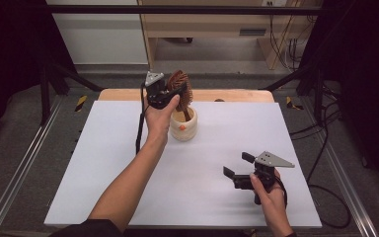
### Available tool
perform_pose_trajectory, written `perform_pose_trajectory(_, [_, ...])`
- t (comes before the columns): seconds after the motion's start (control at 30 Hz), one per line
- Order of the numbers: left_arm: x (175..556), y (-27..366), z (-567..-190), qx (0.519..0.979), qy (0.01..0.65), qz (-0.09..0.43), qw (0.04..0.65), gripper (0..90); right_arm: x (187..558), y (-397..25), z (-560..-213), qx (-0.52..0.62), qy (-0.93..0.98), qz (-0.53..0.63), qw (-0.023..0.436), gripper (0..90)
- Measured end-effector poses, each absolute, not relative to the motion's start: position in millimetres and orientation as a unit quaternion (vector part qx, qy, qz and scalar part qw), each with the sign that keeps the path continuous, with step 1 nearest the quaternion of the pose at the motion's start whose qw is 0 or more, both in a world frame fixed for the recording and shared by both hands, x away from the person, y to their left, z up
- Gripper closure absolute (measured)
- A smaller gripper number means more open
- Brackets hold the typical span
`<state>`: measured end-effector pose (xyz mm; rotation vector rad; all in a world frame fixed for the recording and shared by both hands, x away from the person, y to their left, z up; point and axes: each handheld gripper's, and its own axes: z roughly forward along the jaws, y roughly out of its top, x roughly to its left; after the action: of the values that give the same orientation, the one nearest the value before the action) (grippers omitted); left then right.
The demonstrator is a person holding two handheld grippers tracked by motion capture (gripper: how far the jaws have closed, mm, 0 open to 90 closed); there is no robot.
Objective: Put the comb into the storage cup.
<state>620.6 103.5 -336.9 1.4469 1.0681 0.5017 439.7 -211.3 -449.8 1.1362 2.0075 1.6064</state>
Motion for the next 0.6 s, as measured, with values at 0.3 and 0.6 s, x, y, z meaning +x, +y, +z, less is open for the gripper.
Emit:
perform_pose_trajectory(0.3, [621.6, 103.4, -338.0, 0.625, 0.460, 0.218, 0.592, 50.9, 440.0, -210.6, -450.2, 0.398, 0.706, 0.563, 0.165, 3.8])
perform_pose_trajectory(0.6, [622.6, 104.6, -340.6, 0.626, 0.462, 0.219, 0.589, 50.8, 439.7, -209.2, -450.7, 0.398, 0.708, 0.559, 0.166, 3.9])
